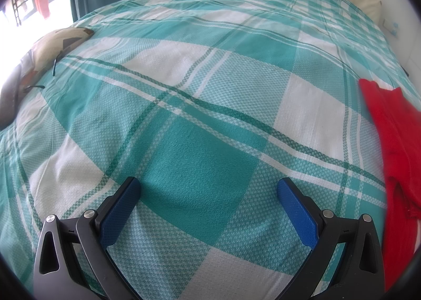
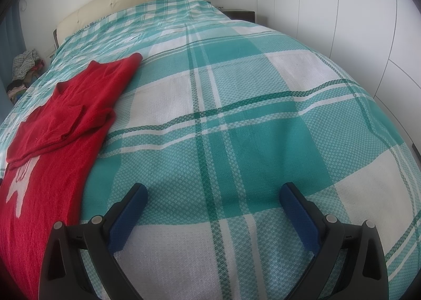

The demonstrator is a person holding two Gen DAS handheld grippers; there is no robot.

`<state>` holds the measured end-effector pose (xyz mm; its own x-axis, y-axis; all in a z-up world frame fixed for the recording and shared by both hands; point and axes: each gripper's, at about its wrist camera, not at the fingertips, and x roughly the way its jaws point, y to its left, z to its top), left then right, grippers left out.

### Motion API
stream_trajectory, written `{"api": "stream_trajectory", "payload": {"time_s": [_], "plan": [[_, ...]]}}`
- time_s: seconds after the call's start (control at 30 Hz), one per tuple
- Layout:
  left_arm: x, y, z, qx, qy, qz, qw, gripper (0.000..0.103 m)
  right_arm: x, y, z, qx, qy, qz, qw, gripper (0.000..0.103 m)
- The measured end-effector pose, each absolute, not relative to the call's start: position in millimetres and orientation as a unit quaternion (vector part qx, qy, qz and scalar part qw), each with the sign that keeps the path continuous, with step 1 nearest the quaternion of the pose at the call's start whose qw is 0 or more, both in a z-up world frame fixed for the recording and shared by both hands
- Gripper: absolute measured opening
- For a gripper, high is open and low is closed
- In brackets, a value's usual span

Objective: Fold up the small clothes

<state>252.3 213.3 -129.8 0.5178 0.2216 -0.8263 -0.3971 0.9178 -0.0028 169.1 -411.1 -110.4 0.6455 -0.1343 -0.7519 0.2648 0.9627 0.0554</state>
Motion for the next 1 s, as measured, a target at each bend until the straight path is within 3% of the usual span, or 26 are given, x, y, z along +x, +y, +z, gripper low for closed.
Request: {"api": "stream_trajectory", "payload": {"time_s": [0.87, 1.0], "plan": [[255, 218, -126, -0.107, 0.468, 0.174, 0.860, 0.103, 168, -409, -111, 0.076, 0.409, -0.111, 0.903, 0.102], [228, 213, -89, -0.094, 0.478, 0.126, 0.864, 0.093, 150, -405, -81, 0.085, 0.373, -0.094, 0.919, 0.100]]}}
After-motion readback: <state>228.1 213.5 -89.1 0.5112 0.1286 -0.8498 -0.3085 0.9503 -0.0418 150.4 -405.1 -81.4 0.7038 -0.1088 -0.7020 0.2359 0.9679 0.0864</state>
